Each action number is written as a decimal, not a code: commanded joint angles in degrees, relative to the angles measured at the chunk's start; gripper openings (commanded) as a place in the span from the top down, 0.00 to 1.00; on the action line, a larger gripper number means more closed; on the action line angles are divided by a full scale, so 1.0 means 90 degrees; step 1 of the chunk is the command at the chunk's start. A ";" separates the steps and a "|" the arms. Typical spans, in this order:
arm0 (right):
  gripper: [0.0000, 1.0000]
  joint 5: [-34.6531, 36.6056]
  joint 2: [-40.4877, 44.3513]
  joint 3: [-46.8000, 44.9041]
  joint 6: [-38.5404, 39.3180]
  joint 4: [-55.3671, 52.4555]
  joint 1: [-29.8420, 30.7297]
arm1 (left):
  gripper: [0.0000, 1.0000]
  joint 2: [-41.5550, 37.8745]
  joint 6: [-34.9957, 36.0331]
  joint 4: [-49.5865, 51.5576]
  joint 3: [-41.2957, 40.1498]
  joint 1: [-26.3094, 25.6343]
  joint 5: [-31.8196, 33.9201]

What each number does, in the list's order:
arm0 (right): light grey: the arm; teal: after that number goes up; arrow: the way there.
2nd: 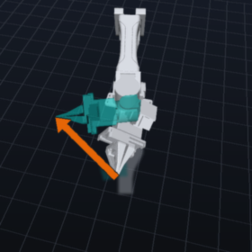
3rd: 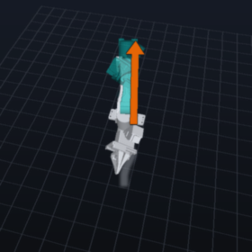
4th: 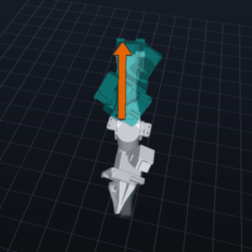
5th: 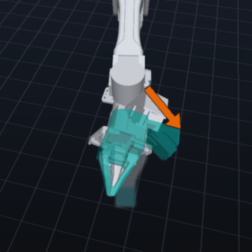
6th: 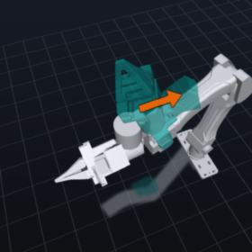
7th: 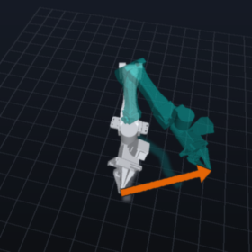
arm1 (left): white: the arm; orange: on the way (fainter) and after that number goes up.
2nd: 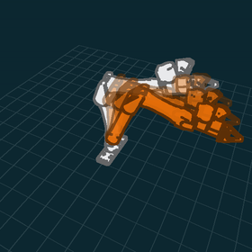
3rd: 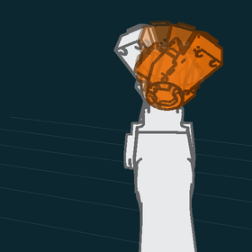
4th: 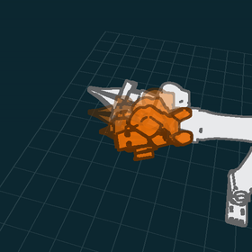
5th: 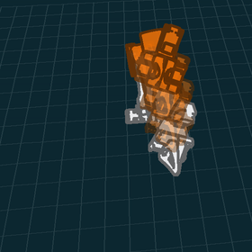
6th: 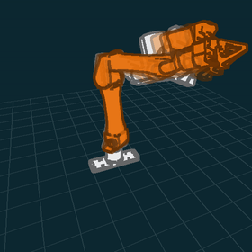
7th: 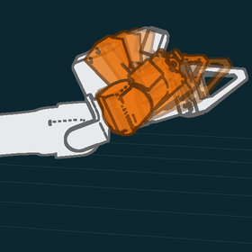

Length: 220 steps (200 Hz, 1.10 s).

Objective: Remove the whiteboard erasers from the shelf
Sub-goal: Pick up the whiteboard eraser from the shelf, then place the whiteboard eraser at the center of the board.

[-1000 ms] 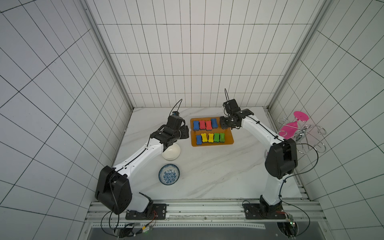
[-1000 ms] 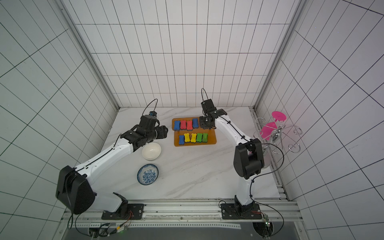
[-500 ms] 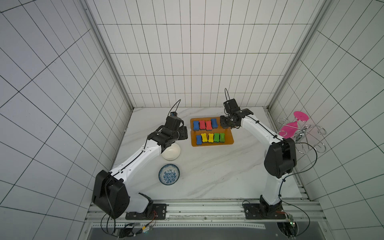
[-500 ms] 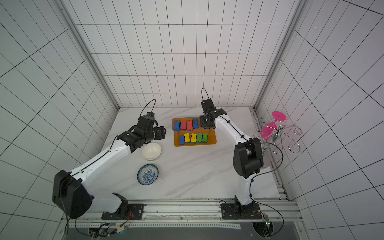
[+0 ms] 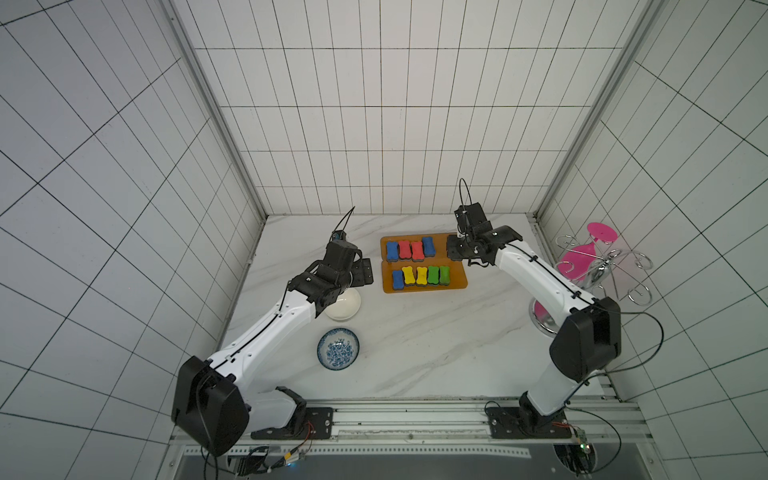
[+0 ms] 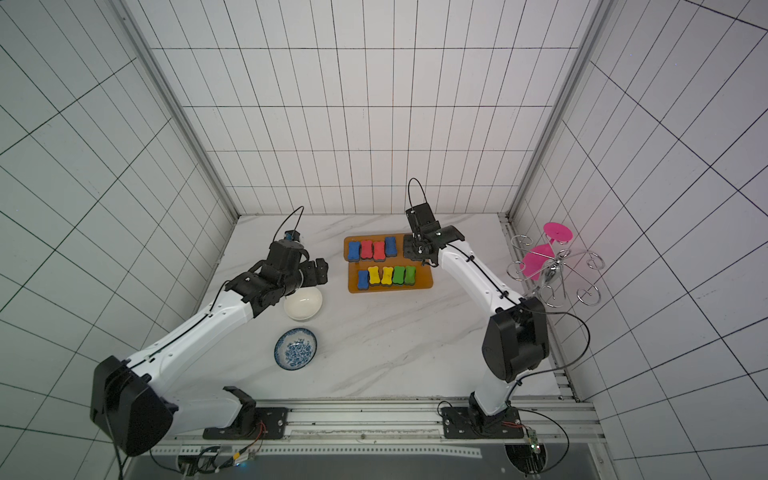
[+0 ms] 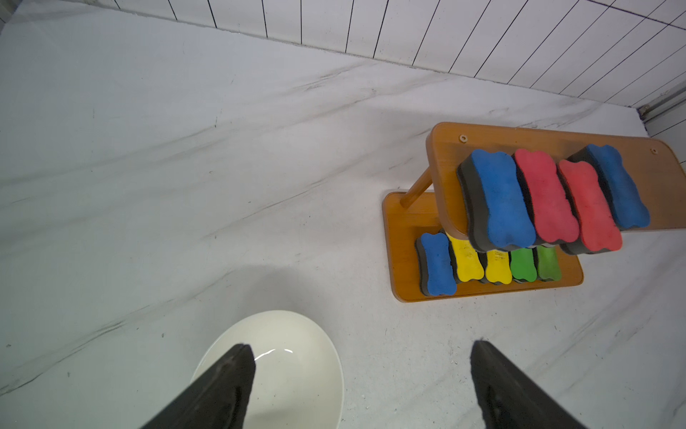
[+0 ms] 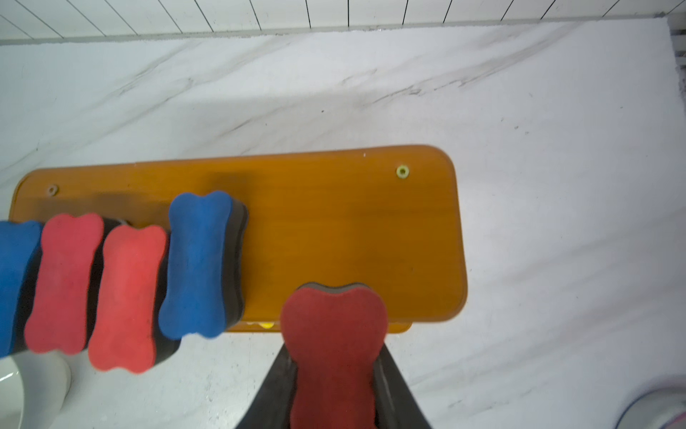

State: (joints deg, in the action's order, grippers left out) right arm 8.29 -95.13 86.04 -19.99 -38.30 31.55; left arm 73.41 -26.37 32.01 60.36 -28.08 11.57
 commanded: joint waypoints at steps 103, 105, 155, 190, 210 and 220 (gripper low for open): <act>0.80 0.0969 0.2956 -0.4332 -0.2432 -0.0124 0.2032 | 0.02 -0.0350 -0.0009 -0.0040 -0.0221 -0.0033 -0.0077; 0.80 0.0979 0.2985 -0.4393 -0.2490 -0.0135 0.2083 | 0.02 -0.0357 -0.0009 -0.0046 -0.0222 -0.0032 -0.0083; 0.80 0.1358 0.3511 -0.5336 -0.3706 -0.0294 0.3316 | 0.02 -0.0368 0.0029 -0.0062 -0.0203 -0.0035 -0.0216; 0.78 0.1476 0.3491 -0.5778 -0.4533 -0.0354 0.4065 | 0.02 -0.0415 0.0020 -0.0119 -0.0251 -0.0036 -0.0312; 0.76 0.1488 0.3415 -0.6010 -0.4831 -0.0310 0.4345 | 0.02 -0.0435 0.0003 -0.0107 -0.0256 -0.0038 -0.0329; 0.75 0.1471 0.3364 -0.6106 -0.4903 -0.0240 0.4412 | 0.02 -0.0448 0.0000 -0.0114 -0.0266 -0.0051 -0.0365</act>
State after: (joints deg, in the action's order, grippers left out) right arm 19.57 -64.05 33.15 -58.59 -39.90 69.30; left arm 70.72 -26.76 31.97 58.74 -28.14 9.32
